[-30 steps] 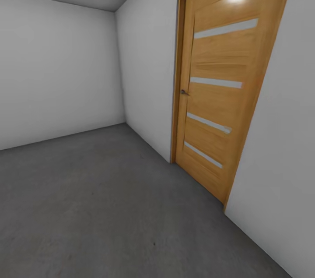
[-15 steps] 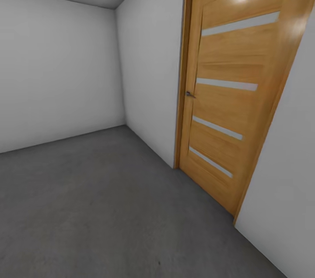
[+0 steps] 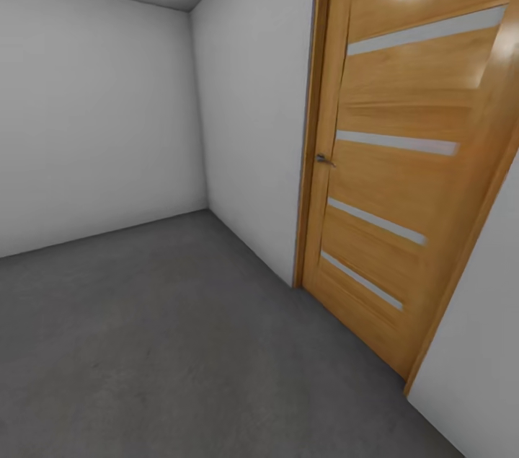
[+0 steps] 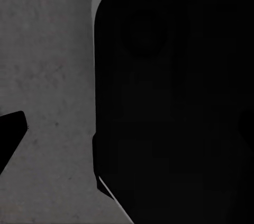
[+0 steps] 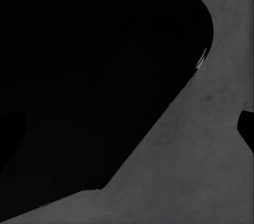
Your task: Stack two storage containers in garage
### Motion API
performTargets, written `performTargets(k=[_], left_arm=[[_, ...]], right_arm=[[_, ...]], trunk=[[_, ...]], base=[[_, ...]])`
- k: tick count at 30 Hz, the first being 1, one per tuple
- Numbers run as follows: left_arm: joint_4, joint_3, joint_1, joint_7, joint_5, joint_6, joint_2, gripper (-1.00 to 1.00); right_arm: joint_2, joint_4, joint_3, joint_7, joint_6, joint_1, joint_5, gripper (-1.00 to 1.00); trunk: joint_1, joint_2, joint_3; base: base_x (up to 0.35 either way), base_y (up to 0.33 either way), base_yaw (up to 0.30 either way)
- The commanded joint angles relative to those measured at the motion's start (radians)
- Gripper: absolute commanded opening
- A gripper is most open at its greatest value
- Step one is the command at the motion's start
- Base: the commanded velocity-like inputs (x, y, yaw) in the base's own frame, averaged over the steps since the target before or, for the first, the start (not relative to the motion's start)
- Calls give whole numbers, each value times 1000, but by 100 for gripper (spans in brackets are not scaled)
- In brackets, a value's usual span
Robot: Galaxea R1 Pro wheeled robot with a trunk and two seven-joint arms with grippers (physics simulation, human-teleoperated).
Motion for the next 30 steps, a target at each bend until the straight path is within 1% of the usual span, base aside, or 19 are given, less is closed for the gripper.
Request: performTargets(k=[1, 11, 30], left_arm=[[0, 1, 0, 1, 2, -1, -1, 100], [0, 1, 0, 6, 2, -1, -2, 100], [0, 1, 0, 6, 2, -2, -2, 100]], right_arm=[[2, 0, 2, 0, -3, 0, -1, 100], [-2, 0, 2, 0, -3, 0, 0, 100], [1, 0, 2, 0, -3, 0, 0, 100]], trunk=[[1, 0, -1], [1, 0, -1], [1, 0, -1]], base=[[323, 112, 0], [323, 112, 0], [323, 112, 0]])
